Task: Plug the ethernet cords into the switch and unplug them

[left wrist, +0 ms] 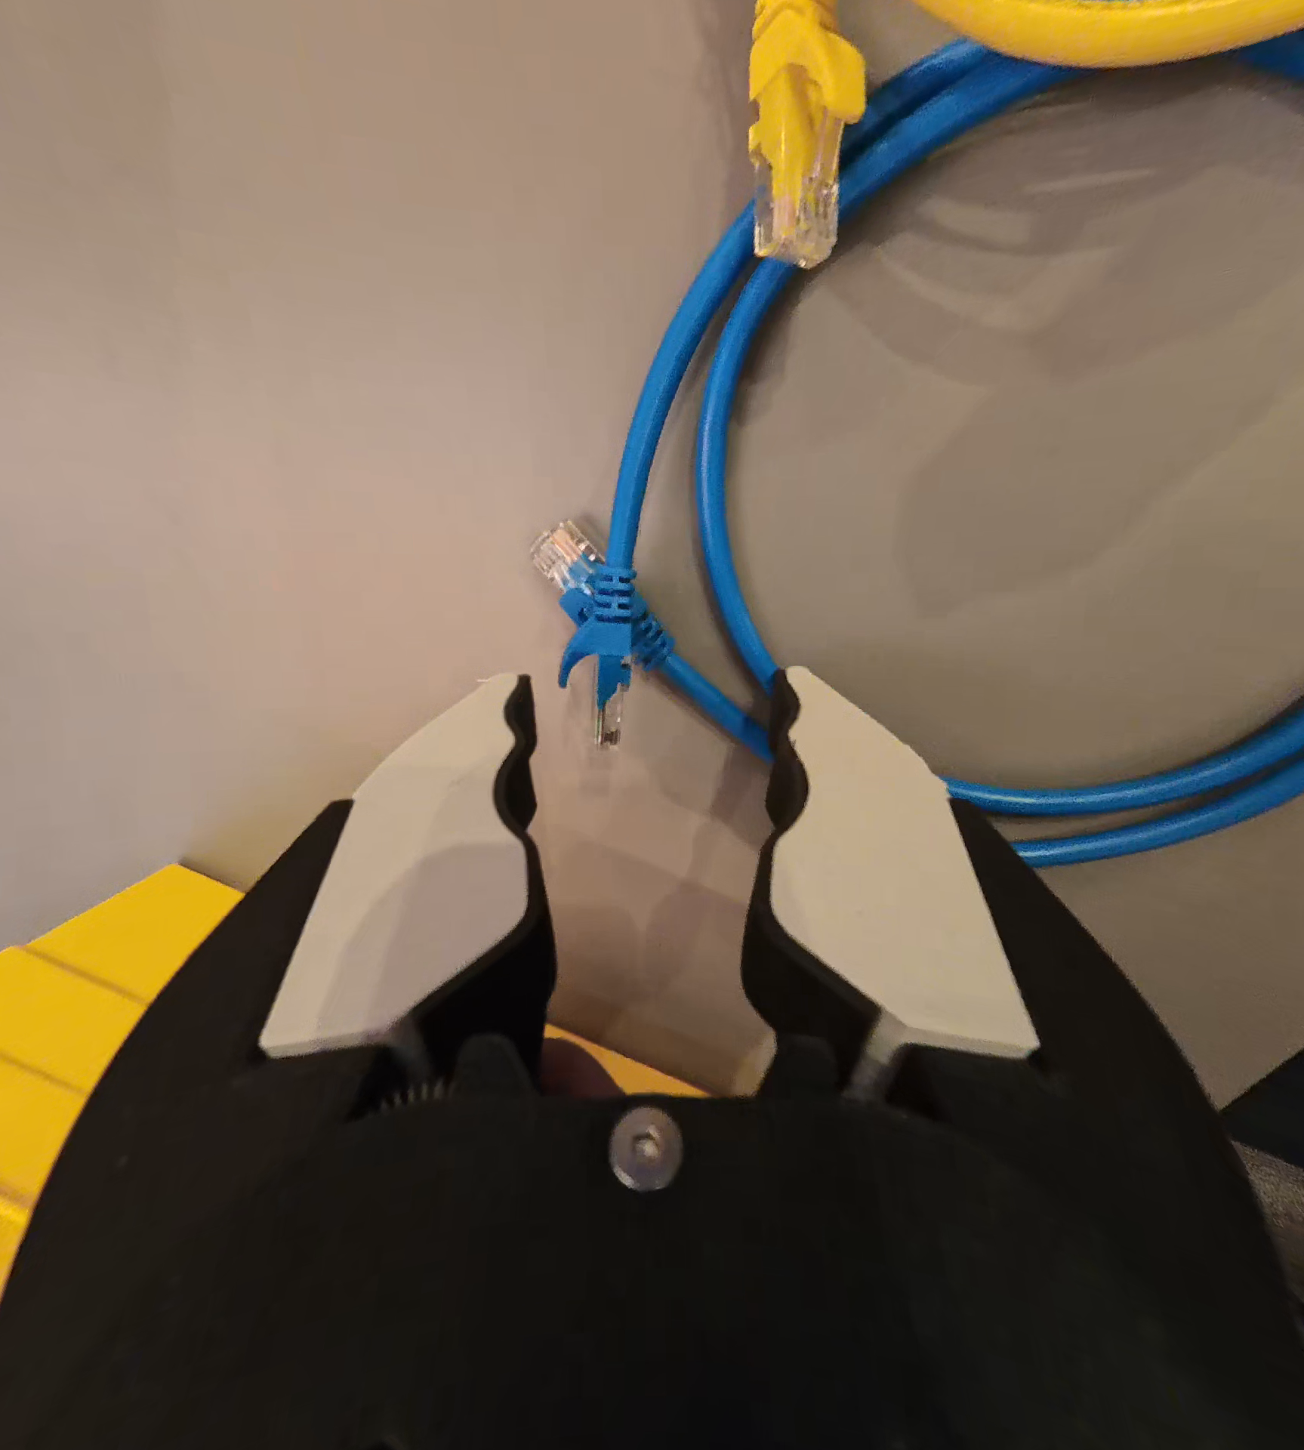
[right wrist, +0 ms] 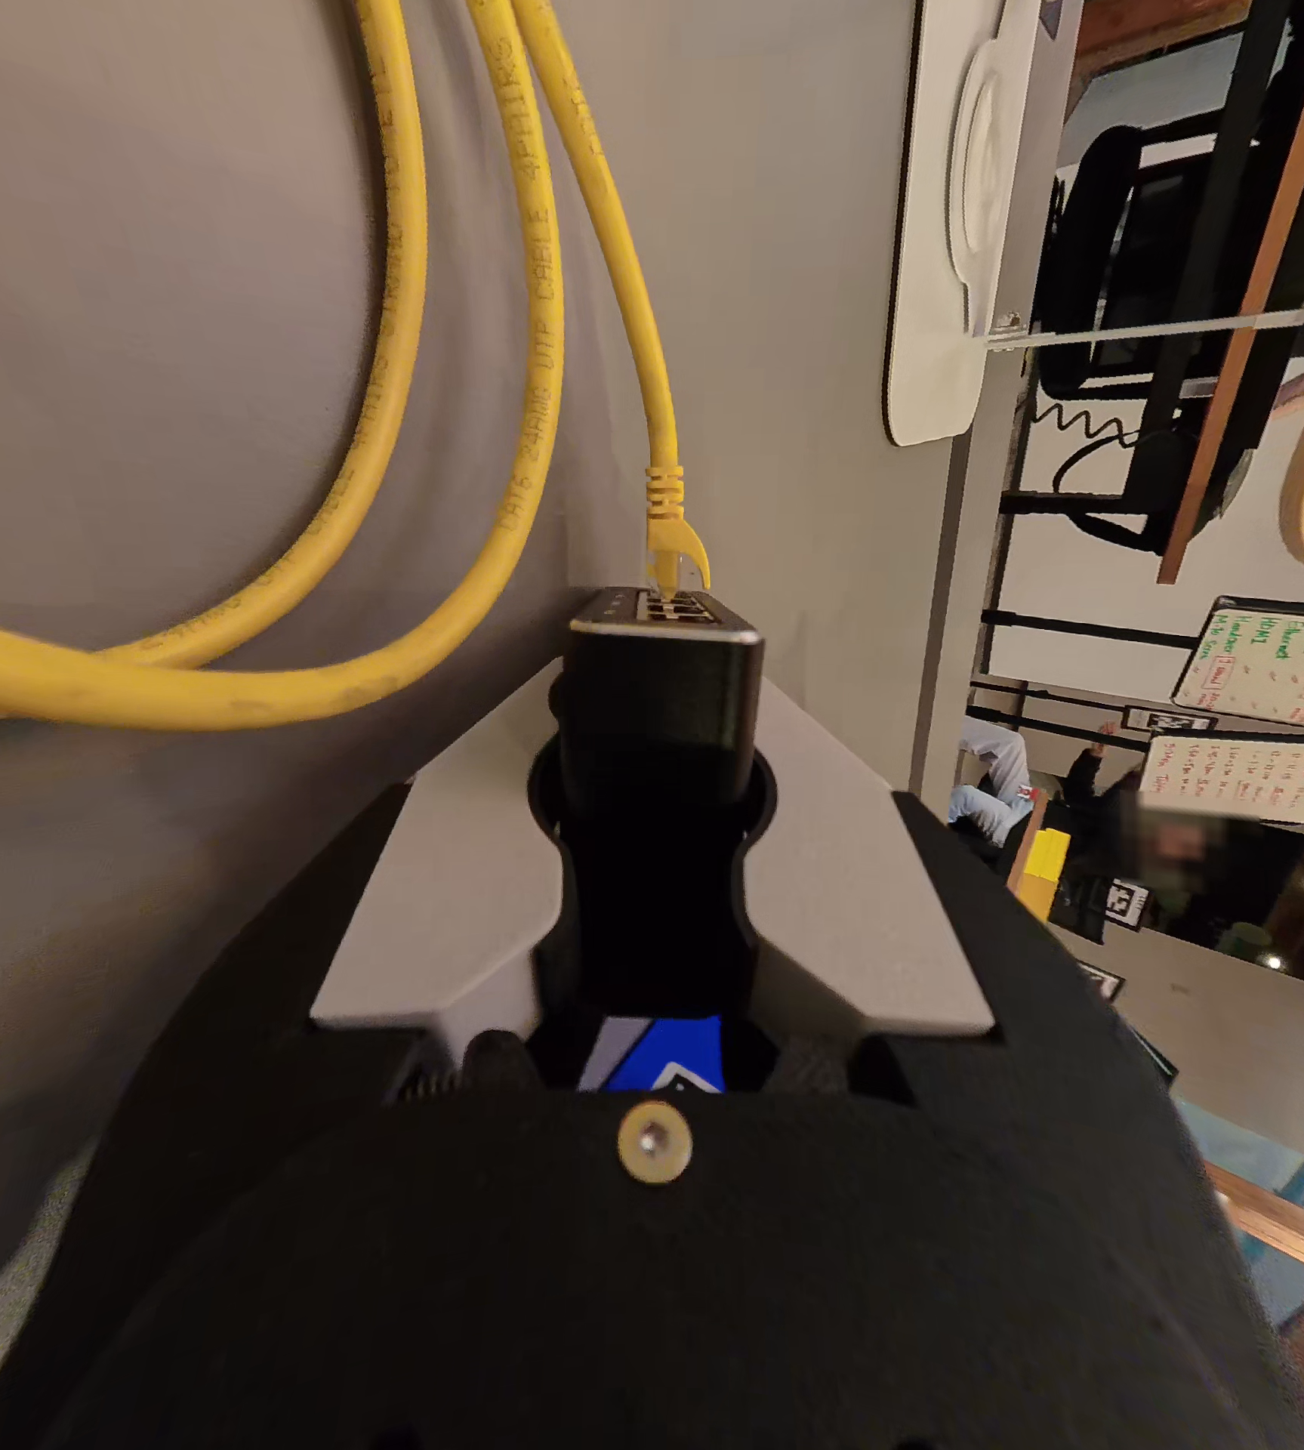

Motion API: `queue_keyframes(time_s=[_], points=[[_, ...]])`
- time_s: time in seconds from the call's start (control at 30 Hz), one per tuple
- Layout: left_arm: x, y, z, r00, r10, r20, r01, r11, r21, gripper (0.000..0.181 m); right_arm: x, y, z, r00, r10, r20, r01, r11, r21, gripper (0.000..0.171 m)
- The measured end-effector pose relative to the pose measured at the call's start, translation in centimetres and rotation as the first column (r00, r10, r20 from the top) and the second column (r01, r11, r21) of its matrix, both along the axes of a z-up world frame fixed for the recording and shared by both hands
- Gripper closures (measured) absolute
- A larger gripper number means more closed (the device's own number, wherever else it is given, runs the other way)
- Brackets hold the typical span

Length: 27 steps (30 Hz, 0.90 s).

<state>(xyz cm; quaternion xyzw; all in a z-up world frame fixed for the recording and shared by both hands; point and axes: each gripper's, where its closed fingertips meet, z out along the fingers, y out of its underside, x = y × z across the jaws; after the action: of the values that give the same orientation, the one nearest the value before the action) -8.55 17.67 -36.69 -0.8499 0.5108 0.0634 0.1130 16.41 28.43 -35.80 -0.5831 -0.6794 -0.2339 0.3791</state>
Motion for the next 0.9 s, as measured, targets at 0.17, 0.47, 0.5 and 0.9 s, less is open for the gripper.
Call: queue_keyframes(time_s=[0.17, 0.47, 0.5, 0.9], points=[[0.4, 0.0, -0.3, 1.000, 0.002, 0.029, -0.002, 1.000, -0.010, 0.131, 0.4, -0.8, 0.3, 0.999, -0.030, 0.016, 0.032, 0.997, -0.073, 0.126], [0.6, 0.1, -0.5, 0.999, -0.002, 0.045, 0.002, 1.000, -0.008, 0.150, 1.5, -3.8, 0.2, 0.997, -0.022, 0.068, 0.038, 0.972, -0.231, 0.116], [0.6, 0.1, -0.5, 0.999, -0.004, 0.044, 0.004, 1.000, -0.006, 0.154, 1.7, -4.0, 0.1, 0.997, -0.021, 0.076, 0.039, 0.969, -0.242, 0.116], [-0.7, 1.0, 0.9, 0.998, -0.058, -0.025, 0.060, 0.995, 0.083, 0.166, 1.6, -7.0, 4.1, 1.000, -0.004, -0.005, 0.002, 0.937, -0.350, 0.124]])
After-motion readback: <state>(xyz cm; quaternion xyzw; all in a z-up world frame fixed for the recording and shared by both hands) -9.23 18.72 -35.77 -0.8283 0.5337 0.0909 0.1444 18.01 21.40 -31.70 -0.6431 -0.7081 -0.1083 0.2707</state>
